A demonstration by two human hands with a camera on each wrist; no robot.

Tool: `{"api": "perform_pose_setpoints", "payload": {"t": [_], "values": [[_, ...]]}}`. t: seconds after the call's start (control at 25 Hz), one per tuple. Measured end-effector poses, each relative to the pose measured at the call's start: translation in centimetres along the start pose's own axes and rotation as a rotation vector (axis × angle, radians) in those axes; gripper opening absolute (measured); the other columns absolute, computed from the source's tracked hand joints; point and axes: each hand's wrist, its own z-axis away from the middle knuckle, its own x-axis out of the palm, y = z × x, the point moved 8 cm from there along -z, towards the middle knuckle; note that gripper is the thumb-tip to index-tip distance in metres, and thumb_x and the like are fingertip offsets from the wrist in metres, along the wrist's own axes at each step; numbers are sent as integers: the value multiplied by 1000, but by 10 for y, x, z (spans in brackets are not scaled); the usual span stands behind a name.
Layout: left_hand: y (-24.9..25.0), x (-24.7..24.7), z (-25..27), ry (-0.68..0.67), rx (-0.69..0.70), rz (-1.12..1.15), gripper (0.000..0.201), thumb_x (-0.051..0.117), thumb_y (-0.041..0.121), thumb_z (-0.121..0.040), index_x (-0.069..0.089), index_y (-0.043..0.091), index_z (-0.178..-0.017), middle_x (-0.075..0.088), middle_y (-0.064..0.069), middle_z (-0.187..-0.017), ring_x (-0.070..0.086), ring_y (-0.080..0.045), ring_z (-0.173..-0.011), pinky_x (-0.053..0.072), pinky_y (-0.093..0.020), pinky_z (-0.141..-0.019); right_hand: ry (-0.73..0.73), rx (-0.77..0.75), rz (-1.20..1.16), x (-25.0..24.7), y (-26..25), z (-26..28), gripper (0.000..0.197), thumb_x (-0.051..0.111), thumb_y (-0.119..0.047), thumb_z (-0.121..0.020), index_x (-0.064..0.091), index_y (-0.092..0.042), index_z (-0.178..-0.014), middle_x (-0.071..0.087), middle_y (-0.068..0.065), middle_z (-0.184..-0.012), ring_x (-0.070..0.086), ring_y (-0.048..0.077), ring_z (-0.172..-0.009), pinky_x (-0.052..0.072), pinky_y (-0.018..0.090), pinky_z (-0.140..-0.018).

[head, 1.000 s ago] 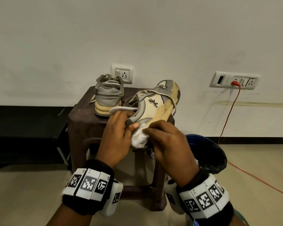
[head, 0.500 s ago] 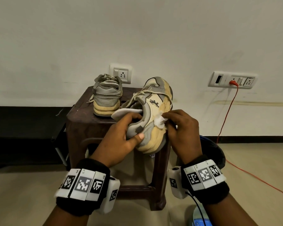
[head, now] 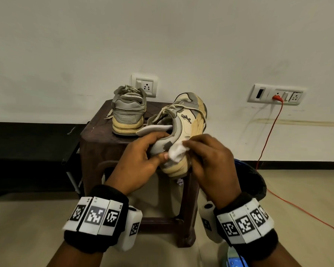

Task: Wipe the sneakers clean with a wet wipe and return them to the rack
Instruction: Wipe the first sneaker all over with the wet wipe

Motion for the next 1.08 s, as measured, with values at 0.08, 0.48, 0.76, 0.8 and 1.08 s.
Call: {"api": "perform_pose_setpoints", "payload": {"t": [0.08,0.48,0.76,0.8,1.08], "values": [[3,7,1,-22,10,-1,48,75,6,-78,62,37,-112,66,16,-114,62,1,-107,54,-32,-93,106,111,-27,-6,19,-7,21,60,-6,-81,73,-6,-98,69,9,-94,65,21,-81,54,28,-72],[9,8,3,-17,84,-211,33,73,21,-82,60,26,-112,66,11,-106,62,-3,-101,53,-33,-87,-105,-98,-100,2,-20,1,28,51,-17,-87,70,-8,-106,63,7,-102,60,15,-92,51,22,-79],[9,16,3,-79,63,-211,36,73,22,-80,57,28,-112,62,10,-111,58,-7,-105,50,-38,-91,187,351,-199,-12,55,-10,24,66,-5,-84,70,-13,-106,70,1,-99,65,12,-91,55,38,-83],[8,17,4,-103,68,-232,39,72,19,-80,56,29,-114,59,9,-114,57,-8,-107,49,-38,-94,175,329,-185,-10,50,-11,24,66,-3,-83,71,-12,-104,70,1,-98,65,12,-89,55,36,-81],[5,13,3,-52,29,-156,47,76,21,-77,57,34,-118,65,10,-116,60,-8,-111,50,-39,-96,-27,2,-134,-7,-18,-4,23,62,-5,-84,69,-8,-105,67,4,-102,61,10,-90,51,18,-79]]}}
